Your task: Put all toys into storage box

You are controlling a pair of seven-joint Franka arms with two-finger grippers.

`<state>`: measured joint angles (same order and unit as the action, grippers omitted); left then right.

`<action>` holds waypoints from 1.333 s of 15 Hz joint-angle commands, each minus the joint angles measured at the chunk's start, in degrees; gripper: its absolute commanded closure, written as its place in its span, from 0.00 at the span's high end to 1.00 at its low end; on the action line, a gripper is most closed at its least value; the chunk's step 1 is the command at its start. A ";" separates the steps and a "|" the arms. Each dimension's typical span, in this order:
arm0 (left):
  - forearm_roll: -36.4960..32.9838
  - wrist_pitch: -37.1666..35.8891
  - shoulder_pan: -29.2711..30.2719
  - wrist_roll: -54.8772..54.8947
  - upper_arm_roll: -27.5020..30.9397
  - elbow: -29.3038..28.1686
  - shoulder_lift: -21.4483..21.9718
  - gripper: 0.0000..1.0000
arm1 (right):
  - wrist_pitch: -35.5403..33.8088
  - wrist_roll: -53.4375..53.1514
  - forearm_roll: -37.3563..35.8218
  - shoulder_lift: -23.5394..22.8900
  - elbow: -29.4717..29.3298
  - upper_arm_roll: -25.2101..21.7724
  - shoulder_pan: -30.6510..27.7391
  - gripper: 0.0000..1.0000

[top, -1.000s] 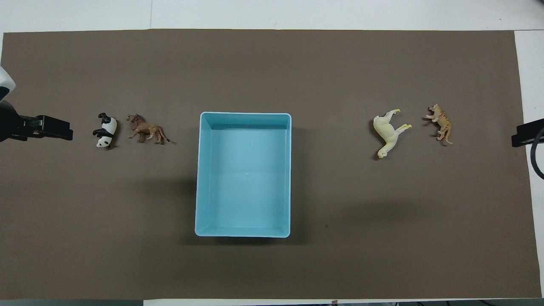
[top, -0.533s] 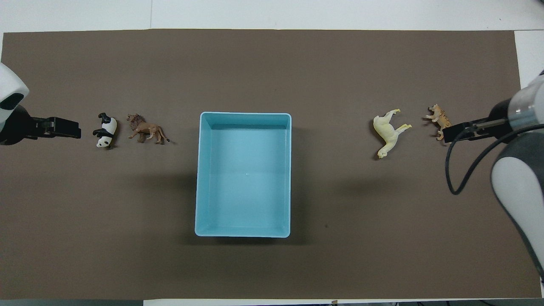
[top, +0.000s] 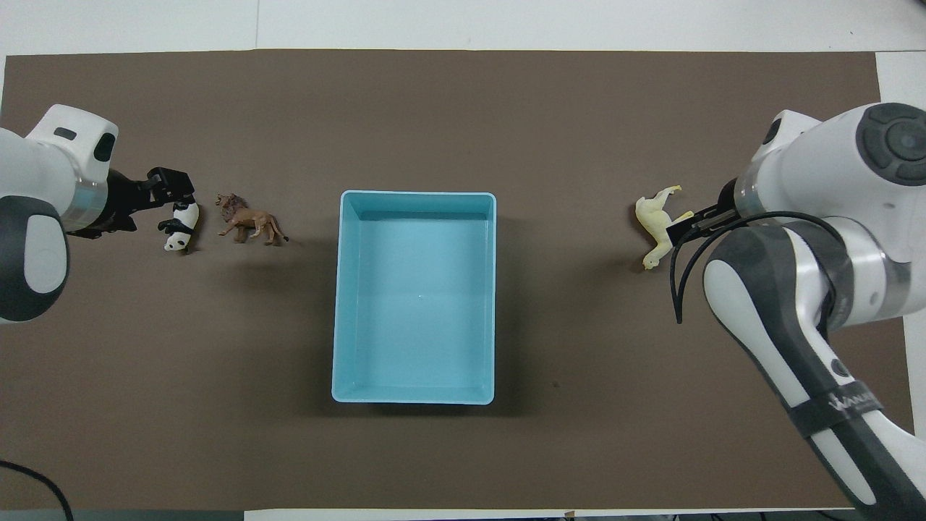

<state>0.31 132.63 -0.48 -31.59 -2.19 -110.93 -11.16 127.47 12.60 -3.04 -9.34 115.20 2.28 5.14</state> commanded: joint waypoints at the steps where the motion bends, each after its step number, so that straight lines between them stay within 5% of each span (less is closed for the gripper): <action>1: 0.57 5.34 -1.01 -4.69 0.52 0.98 -3.85 1.00 | 4.17 1.46 0.06 -1.99 1.08 -0.26 1.01 1.00; 4: -0.22 7.99 -3.39 -9.72 0.69 1.25 -7.82 1.00 | 8.22 3.38 -0.65 -5.51 1.08 -0.26 0.75 1.00; 11: -0.22 8.17 -3.13 -4.45 0.69 -2.26 -7.74 1.00 | 12.45 7.88 -0.65 -7.80 2.57 -0.26 -0.66 0.99; 14: -0.22 11.67 -3.48 -4.53 0.69 -4.28 -8.00 1.00 | 15.77 7.79 -0.65 -8.15 4.49 -0.26 -0.66 0.87; 15: -0.22 11.95 -3.48 -4.36 0.69 -4.64 -8.00 0.93 | 17.53 7.70 -0.65 -8.24 5.46 -0.26 -0.66 0.79; 17: -0.22 11.86 -3.48 -4.36 0.61 -4.47 -8.00 0.61 | 18.43 7.88 -0.65 -8.15 6.18 -0.26 -0.66 0.55; 19: -0.22 11.86 -3.39 -4.27 0.61 -4.47 -8.00 0.37 | 17.99 7.44 -0.56 -8.15 6.18 -0.26 -0.66 0.00; 20: -0.22 11.77 -3.48 -4.27 0.61 -4.47 -8.00 0.22 | 17.64 7.44 -0.65 -8.15 6.00 -0.26 -0.57 0.00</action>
<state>0.24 143.11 -3.47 -36.67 -2.04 -114.42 -19.58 144.62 19.54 -3.41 -17.60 120.07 1.74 5.07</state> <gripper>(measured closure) 0.370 0.577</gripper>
